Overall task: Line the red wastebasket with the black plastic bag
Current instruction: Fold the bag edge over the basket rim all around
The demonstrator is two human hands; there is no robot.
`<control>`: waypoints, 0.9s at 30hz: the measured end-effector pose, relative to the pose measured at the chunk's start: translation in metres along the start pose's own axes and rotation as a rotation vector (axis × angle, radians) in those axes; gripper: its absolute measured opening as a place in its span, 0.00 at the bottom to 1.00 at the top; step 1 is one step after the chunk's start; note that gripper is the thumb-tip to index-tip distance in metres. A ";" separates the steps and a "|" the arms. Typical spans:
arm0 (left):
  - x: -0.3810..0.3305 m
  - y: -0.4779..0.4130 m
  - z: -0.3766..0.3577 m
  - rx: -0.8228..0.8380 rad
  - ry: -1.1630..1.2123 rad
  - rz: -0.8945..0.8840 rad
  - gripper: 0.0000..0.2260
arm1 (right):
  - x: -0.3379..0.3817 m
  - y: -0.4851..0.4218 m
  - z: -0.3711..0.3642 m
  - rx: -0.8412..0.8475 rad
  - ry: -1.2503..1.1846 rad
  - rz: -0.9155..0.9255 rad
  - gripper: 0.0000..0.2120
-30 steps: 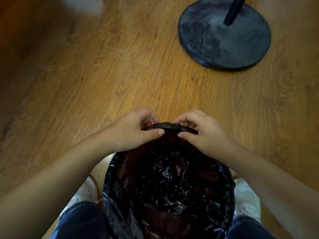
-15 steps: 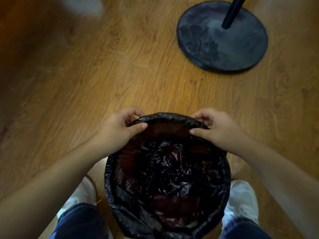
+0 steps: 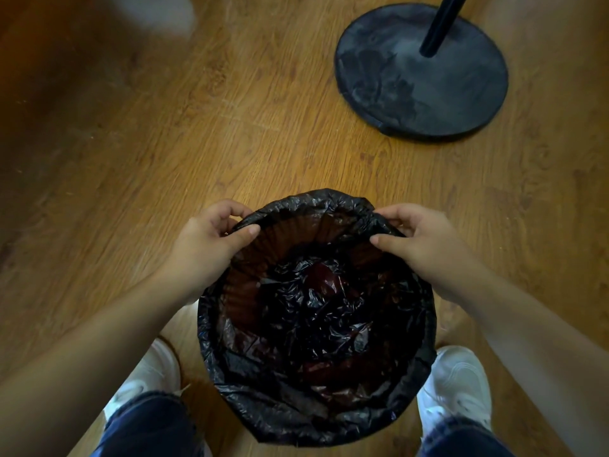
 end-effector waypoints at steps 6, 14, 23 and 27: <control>0.004 0.001 0.001 -0.010 0.074 0.043 0.10 | -0.010 -0.002 0.009 0.057 -0.237 0.037 0.16; 0.003 0.000 -0.002 0.001 0.099 0.059 0.06 | 0.004 -0.005 -0.002 0.205 -0.172 0.192 0.22; 0.006 -0.003 -0.003 -0.068 0.167 0.046 0.06 | -0.017 -0.007 0.004 0.212 -0.378 0.056 0.23; 0.002 -0.009 0.000 -0.181 0.236 0.016 0.07 | -0.027 0.000 0.019 0.031 -0.436 0.086 0.27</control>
Point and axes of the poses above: each hand's wrist, its own y-axis away from the middle knuckle, its own z-axis out of the back of the hand, x = y × z, the point moved 6 cm from there along -y, towards the middle knuckle, and after that the axes turned 8 degrees about y, right-handed, at the moved point
